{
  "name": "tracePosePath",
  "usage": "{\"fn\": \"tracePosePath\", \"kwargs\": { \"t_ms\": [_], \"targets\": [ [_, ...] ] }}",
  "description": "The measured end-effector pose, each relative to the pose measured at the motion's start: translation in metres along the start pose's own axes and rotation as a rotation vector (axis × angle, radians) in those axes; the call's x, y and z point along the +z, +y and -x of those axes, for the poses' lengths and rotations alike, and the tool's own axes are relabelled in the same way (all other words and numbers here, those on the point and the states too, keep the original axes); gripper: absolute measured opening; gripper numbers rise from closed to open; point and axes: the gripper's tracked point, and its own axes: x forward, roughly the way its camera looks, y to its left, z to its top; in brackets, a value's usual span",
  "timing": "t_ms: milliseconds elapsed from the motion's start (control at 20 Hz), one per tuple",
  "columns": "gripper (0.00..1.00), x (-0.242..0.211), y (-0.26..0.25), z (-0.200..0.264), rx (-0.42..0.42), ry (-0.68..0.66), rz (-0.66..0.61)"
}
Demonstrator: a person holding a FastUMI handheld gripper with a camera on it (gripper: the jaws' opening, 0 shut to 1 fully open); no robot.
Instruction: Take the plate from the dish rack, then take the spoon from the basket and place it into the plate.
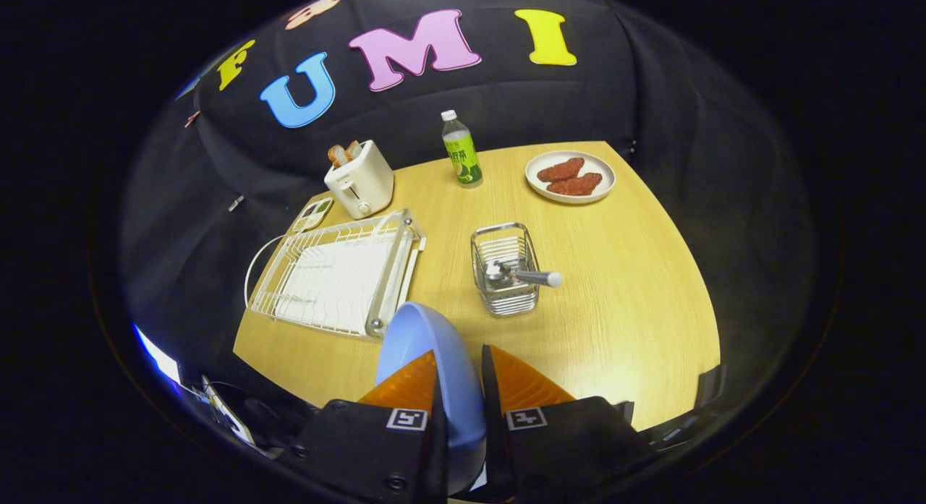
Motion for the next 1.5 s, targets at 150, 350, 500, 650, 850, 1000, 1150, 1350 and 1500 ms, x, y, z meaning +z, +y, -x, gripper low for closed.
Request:
{"fn": "tracePosePath", "kwargs": {
  "t_ms": [150, 350, 500, 650, 850, 1000, 1150, 1350, 1500],
  "targets": [
    [0.24, -0.015, -0.023, -0.020, 0.020, 0.020, -0.028],
    [0.24, -0.022, -0.049, -0.056, 0.019, 0.021, -0.092],
    [0.24, -0.018, -0.048, -0.077, 0.084, 0.020, -0.147],
    [0.26, -0.018, -0.059, -0.085, 0.081, 0.020, -0.144],
    [0.49, -0.011, -0.079, -0.082, 0.037, -0.023, -0.088],
    [0.93, 0.010, -0.095, -0.068, -0.009, -0.119, 0.039],
    [0.99, 0.033, -0.083, -0.049, 0.041, -0.230, 0.107],
    [0.98, 0.068, -0.068, -0.032, 0.091, -0.371, 0.191],
    [0.98, 0.081, -0.059, -0.037, 0.131, -0.428, 0.244]
  ]
}}
